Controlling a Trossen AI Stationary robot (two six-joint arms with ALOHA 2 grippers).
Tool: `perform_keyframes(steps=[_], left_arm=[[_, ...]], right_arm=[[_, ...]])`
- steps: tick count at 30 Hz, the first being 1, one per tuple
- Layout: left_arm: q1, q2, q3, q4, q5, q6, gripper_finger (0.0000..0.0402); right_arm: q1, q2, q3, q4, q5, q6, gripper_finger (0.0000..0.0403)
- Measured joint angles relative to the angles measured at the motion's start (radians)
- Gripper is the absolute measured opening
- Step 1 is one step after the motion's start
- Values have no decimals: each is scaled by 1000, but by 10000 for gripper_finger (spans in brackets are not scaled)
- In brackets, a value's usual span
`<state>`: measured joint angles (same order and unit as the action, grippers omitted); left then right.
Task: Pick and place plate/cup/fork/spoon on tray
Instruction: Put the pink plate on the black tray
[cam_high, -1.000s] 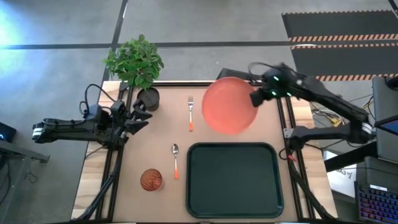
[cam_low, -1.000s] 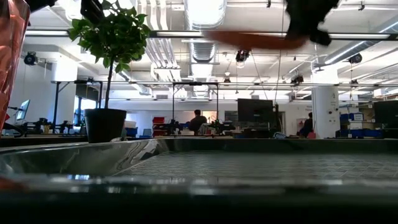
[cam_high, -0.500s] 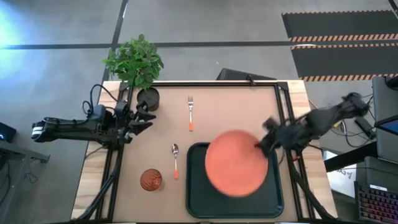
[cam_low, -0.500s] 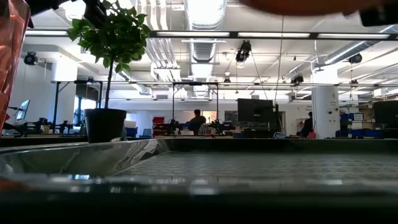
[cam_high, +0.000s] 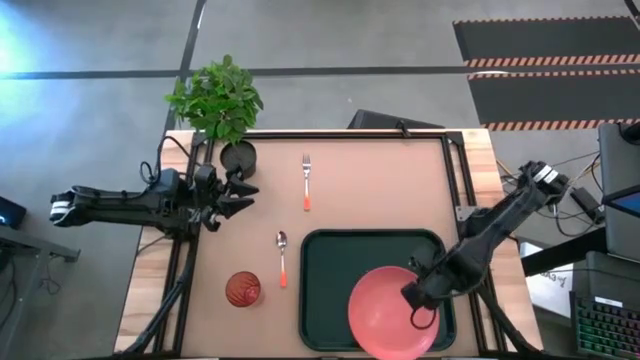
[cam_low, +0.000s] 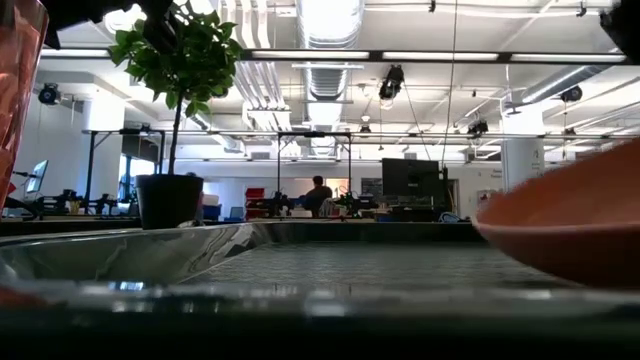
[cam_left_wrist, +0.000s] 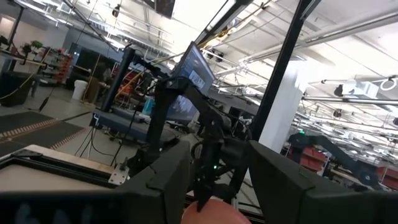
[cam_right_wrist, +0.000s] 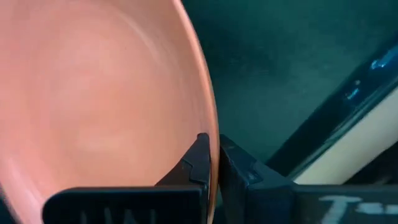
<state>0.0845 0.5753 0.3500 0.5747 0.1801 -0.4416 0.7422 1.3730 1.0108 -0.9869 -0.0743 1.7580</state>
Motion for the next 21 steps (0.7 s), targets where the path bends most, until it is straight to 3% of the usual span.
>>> perform_keyframes(steps=[10,21], left_arm=[[0,-1,0,0,3,-1,144],[0,5,-1,-1,3,-25,144]], right_arm=[[0,76,-90,-54,55,-51,9],[0,70,-165,33,66,-68,13]])
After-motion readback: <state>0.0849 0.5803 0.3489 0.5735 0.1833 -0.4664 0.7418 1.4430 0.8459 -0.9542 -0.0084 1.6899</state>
